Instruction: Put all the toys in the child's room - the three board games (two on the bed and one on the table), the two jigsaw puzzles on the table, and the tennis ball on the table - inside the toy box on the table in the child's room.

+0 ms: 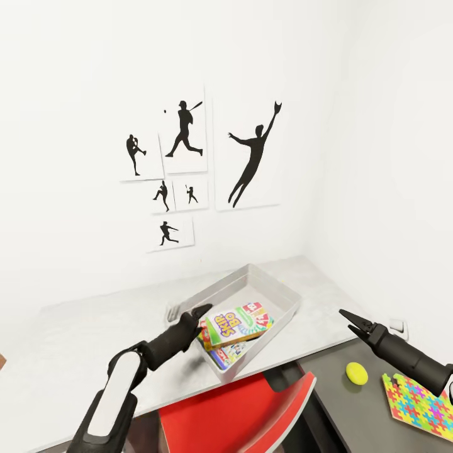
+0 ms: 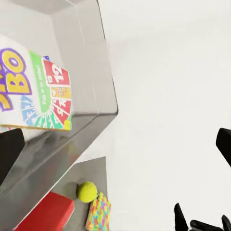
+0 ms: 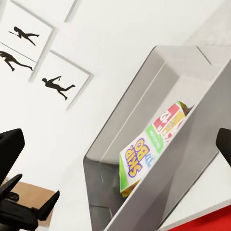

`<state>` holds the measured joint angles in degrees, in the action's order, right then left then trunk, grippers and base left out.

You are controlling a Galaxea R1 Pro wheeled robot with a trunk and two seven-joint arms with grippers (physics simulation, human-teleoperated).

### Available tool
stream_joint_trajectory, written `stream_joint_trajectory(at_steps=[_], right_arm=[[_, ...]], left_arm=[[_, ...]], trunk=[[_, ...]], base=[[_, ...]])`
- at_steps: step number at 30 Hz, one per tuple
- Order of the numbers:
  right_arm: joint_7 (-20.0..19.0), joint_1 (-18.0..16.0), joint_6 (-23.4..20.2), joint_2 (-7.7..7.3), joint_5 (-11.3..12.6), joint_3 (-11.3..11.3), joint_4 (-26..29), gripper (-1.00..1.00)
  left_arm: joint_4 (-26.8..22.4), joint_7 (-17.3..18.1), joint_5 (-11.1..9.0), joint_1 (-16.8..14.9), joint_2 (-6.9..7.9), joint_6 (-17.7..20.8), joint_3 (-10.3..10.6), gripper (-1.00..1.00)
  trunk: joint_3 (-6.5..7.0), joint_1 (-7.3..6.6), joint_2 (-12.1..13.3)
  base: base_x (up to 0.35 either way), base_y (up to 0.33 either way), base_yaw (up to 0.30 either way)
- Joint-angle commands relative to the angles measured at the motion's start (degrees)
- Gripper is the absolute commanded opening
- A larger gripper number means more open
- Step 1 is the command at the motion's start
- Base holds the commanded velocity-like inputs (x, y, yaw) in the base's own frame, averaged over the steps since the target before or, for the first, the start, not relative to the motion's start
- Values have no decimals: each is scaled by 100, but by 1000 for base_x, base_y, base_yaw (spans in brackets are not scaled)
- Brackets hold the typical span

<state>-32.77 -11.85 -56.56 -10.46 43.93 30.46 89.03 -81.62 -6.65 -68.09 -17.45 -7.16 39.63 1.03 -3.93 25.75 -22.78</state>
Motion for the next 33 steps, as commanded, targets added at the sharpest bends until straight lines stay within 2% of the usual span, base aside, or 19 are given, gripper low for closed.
stream_joint_trajectory(at_steps=[1, 2, 3, 5, 6, 7, 8, 9, 11, 13, 14, 15, 16, 17, 18, 21, 25, 29, 33], right_arm=[[-36, -6, -30, 0, -23, 5, 0, 100], [-38, -8, -30, 0, -21, 1, 0, 100], [-39, -8, -30, 0, -20, 0, 0, 100], [-43, -8, -30, 0, -18, -3, 0, 100], [-43, -8, -30, 0, -17, -4, 0, 100], [-45, -6, -34, 0, -17, -3, 0, 100], [-47, -5, -35, 0, -13, -1, 0, 100], [-49, -5, -36, 0, -6, 4, 0, 100], [-52, -4, -38, -4, 10, 13, 0, 100], [-53, -3, -38, -6, 16, 16, 0, 100], [-53, -4, -39, -5, 22, 18, 0, 100], [-53, -5, -39, -6, 25, 18, 0, 100], [-53, -6, -40, -5, 29, 19, 0, 100], [-53, -6, -40, -4, 31, 20, 0, 100], [-52, -5, -43, -2, 33, 20, 0, 100], [-48, -3, -46, -1, 35, 26, 0, 100], [-46, -2, -47, 0, 41, 24, 0, 100], [-45, -1, -48, 0, 44, 22, 0, 100], [-45, -1, -48, 0, 45, 21, 0, 100]], left_arm=[[-22, -50, -66, -16, 101, 396, -210, 100], [-31, -46, -67, -34, 214, 755, -383, 100], [-34, -46, -67, -49, 274, 929, -455, 100], [-42, -44, -65, -197, 565, 1529, -690, 100], [-43, -41, -68, -246, 657, 1626, -745, 100], [-48, -32, -88, -333, 865, 1769, -852, 100], [-50, -28, -108, -366, 976, 1820, -902, 100], [-45, -19, -178, -413, 1199, 1890, -988, 100], [-13, -2, -474, -465, 1642, 1968, -1090, 100], [15, 9, -662, -474, 1883, 1990, -1110, 100], [55, 19, -847, -479, 2140, 2002, -1119, 100], [76, 23, -935, -481, 2261, 2007, -1120, 100], [111, 29, -1102, -479, 2481, 2016, -1111, 100], [120, 33, -1183, -475, 2575, 2019, -1108, 100], [132, 44, -1336, -468, 2730, 2027, -1106, 100], [147, 151, -1563, -451, 2913, 2035, -1107, 100], [148, 394, -1672, -436, 3015, 2037, -1096, 100], [152, 658, -1701, -425, 3140, 2037, -1089, 100], [149, 885, -1706, -418, 3359, 2037, -1078, 100]], trunk=[[-13, 4, -13], [-13, 4, -13], [-13, 4, -13], [-13, 4, -13], [-13, 4, -13], [-13, 4, -13], [-13, 4, -13], [-13, 4, -13], [-13, 4, -13], [-13, 4, -13], [-13, 4, -13], [-13, 4, -13], [-13, 4, -13], [-13, 4, -13], [-13, 4, -13], [-13, 4, -13], [-12, 4, -13], [2, 4, -13], [23, 4, -13]], base=[[0, 0, 0], [0, 0, 0], [0, 0, 0], [0, 0, 0], [0, 0, 0], [0, 0, 0], [0, 0, 0], [0, 0, 0], [0, 0, 0], [0, 0, 0], [0, 0, 0], [0, 0, 0], [0, 0, 0], [0, 0, 0], [0, 0, 0], [0, 0, 0], [0, 0, -10], [0, 0, -129], [-68, 26, -196]])
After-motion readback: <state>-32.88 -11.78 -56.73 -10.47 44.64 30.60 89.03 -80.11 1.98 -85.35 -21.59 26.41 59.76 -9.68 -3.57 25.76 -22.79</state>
